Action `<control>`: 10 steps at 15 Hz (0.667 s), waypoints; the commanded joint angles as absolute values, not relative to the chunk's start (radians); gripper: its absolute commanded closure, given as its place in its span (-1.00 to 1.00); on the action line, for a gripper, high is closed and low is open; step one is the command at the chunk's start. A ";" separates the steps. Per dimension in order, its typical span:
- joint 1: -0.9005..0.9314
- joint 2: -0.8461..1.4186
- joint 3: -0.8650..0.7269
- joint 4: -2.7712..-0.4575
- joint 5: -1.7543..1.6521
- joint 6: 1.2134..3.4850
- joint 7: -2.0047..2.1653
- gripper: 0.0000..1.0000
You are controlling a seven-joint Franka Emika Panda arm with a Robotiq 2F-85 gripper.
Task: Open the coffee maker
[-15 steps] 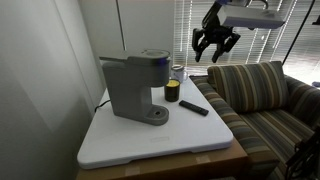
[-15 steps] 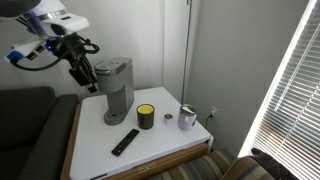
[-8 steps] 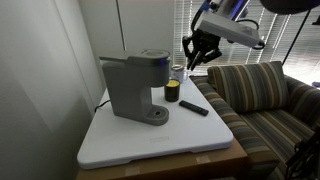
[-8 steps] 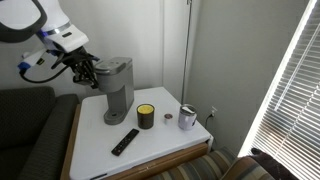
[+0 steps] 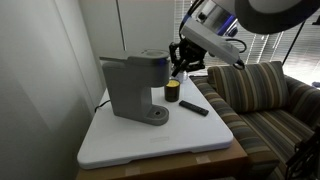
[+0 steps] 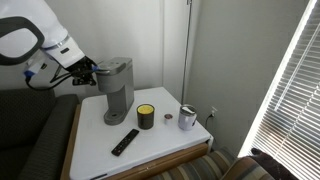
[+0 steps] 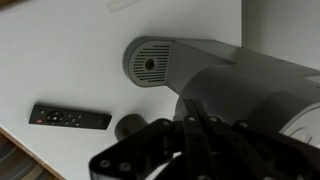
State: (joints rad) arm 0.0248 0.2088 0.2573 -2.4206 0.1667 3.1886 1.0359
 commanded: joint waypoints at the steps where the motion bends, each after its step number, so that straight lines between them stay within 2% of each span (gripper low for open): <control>1: 0.000 0.234 0.276 -2.403 0.170 3.239 1.025 1.00; 10: 0.084 0.213 0.182 -2.388 0.291 3.249 0.897 1.00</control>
